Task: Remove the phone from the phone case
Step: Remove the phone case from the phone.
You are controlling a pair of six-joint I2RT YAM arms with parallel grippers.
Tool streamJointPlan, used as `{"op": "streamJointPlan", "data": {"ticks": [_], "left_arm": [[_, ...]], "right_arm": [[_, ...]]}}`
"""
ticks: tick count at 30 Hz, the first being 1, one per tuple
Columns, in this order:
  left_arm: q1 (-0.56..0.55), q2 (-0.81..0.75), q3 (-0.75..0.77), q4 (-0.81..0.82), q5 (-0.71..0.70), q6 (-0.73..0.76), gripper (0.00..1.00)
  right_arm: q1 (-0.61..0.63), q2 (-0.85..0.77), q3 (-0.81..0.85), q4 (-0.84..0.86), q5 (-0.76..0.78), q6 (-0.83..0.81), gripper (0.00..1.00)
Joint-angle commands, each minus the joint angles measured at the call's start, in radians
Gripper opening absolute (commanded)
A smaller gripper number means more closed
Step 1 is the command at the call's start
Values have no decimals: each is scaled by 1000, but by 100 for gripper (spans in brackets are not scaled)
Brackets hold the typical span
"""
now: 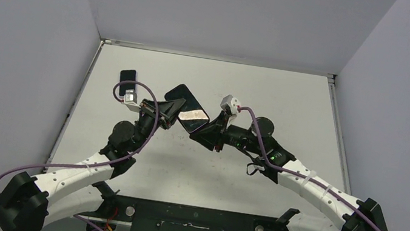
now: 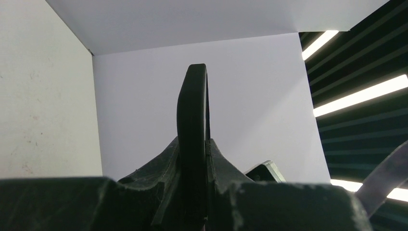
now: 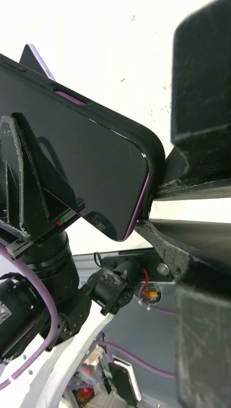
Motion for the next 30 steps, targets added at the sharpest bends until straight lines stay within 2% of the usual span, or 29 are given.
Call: {"op": "streamJointPlan", "data": {"ticks": [1, 5, 9, 11, 17, 19, 24, 30], "left_arm": [[-28, -7, 32, 27, 180, 15, 0], [32, -23, 19, 31, 240, 38, 0], [149, -22, 22, 52, 366, 50, 0], [208, -12, 38, 50, 442, 73, 0], [317, 35, 101, 22, 646, 164, 0], [336, 50, 119, 16, 702, 193, 0], [367, 100, 190, -12, 863, 291, 0], [372, 149, 290, -35, 1024, 395, 0]], "right_arm": [[0, 11, 53, -29, 236, -171, 0], [-1, -6, 25, -44, 292, -172, 0], [-3, -47, -37, -47, 297, -160, 0], [-6, -71, -60, -57, 285, -153, 9], [-40, -144, -90, -97, 142, -145, 52], [-63, -164, -88, -119, 72, -143, 58], [-85, -180, -62, -147, -63, -123, 64], [-86, -109, 8, -172, -199, -132, 65]]}}
